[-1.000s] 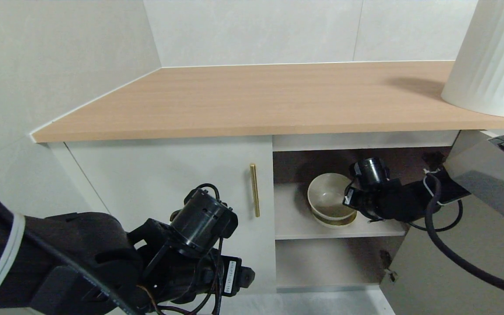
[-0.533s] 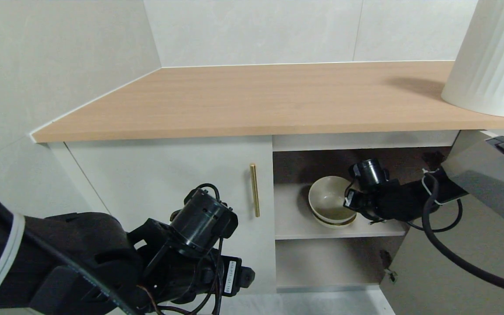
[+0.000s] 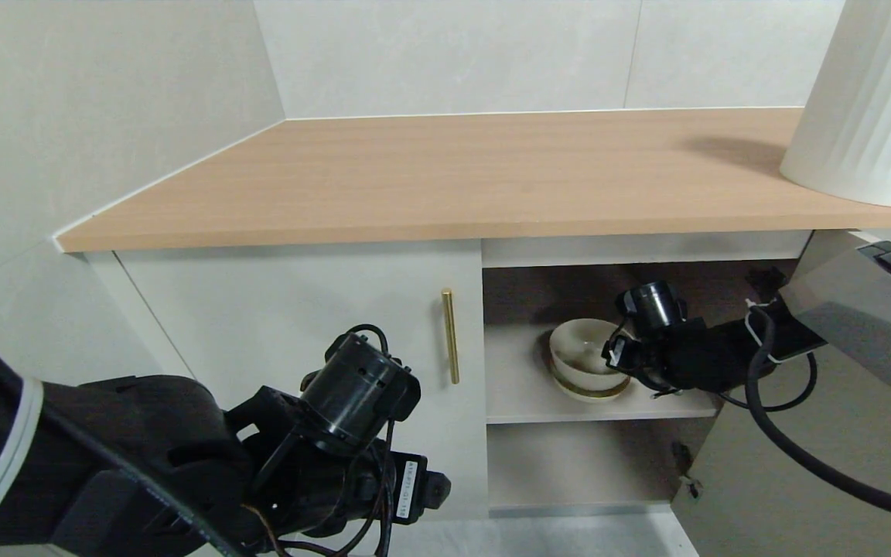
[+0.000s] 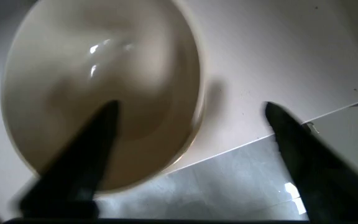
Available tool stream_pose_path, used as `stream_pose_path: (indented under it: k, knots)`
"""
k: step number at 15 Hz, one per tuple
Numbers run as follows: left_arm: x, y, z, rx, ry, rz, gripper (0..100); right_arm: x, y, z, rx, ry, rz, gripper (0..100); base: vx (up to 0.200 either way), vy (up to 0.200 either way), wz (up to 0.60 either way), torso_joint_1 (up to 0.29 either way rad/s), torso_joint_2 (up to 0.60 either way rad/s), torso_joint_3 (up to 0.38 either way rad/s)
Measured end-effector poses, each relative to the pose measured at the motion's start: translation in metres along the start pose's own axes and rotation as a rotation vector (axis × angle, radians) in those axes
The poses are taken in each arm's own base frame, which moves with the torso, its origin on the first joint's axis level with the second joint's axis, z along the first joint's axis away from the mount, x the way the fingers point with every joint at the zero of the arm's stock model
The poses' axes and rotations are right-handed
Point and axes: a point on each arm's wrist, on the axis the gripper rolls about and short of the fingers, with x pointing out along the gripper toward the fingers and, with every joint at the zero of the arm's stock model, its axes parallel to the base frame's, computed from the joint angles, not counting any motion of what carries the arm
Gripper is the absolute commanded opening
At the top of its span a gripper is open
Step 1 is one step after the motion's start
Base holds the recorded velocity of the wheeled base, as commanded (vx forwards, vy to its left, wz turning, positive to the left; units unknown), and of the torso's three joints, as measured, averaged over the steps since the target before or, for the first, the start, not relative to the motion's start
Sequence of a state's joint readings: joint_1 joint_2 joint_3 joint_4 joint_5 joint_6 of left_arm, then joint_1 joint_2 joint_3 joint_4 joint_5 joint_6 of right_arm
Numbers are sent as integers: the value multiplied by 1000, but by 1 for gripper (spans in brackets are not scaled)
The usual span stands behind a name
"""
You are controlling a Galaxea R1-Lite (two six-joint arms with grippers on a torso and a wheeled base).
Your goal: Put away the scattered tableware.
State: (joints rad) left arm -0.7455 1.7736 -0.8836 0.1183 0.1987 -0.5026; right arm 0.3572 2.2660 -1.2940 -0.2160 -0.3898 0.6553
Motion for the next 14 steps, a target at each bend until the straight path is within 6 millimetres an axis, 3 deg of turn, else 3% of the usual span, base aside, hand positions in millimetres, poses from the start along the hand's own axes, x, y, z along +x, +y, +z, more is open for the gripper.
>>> stream_pose_path:
  k: [5,9,11,14]
  knots:
    - [-1,0,1,-2,-4,-1,100,-8,-2,-2,-15,31,4,100,0,0,0,0,0,0]
    - [-12,6,6,-23,-47,-2,100,-42,-4,-5,-76,107,72,100,0,0,0,0,0,0]
    - [-32,18,13,-61,-108,-8,100,-75,-11,-5,-156,122,122,100,0,0,0,0,0,0]
    - [-75,45,14,-130,-211,-7,100,-141,-28,0,-254,130,242,100,0,0,0,0,0,0]
